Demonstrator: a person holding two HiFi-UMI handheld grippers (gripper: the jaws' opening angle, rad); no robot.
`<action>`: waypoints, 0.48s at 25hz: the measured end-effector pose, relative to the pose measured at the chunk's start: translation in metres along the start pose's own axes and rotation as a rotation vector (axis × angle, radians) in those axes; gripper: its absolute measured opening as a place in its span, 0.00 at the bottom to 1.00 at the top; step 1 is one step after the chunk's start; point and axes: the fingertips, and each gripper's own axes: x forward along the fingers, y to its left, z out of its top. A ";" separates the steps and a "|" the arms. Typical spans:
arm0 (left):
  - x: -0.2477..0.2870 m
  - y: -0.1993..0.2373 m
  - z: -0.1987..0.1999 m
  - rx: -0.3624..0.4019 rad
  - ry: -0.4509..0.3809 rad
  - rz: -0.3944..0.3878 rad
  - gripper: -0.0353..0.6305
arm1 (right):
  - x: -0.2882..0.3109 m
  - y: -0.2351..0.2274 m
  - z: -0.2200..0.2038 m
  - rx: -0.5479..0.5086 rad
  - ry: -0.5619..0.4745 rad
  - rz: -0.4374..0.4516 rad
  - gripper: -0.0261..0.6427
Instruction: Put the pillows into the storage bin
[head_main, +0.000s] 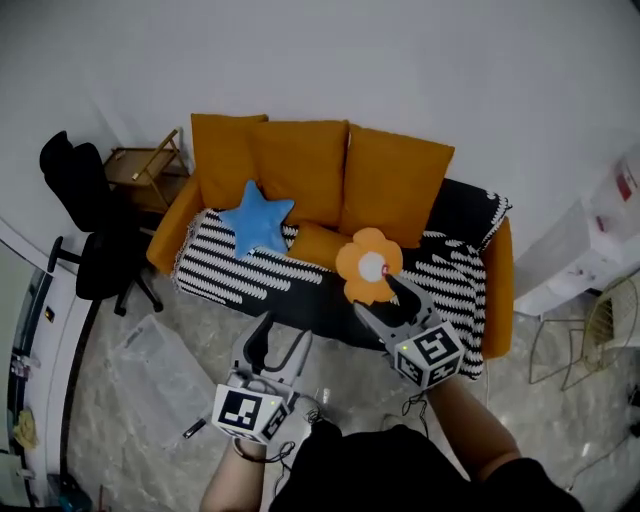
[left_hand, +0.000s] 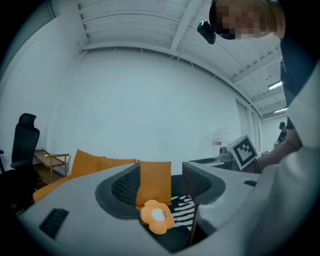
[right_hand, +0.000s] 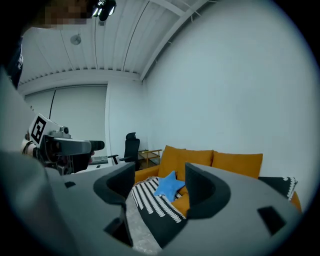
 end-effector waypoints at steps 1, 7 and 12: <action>0.000 0.011 0.002 0.002 -0.003 -0.014 0.43 | 0.008 0.004 0.001 0.001 0.001 -0.014 0.52; 0.000 0.062 0.003 0.012 -0.006 -0.078 0.43 | 0.045 0.019 0.001 -0.008 0.008 -0.086 0.53; 0.002 0.085 -0.002 0.002 -0.005 -0.099 0.43 | 0.063 0.026 -0.008 -0.014 0.032 -0.114 0.53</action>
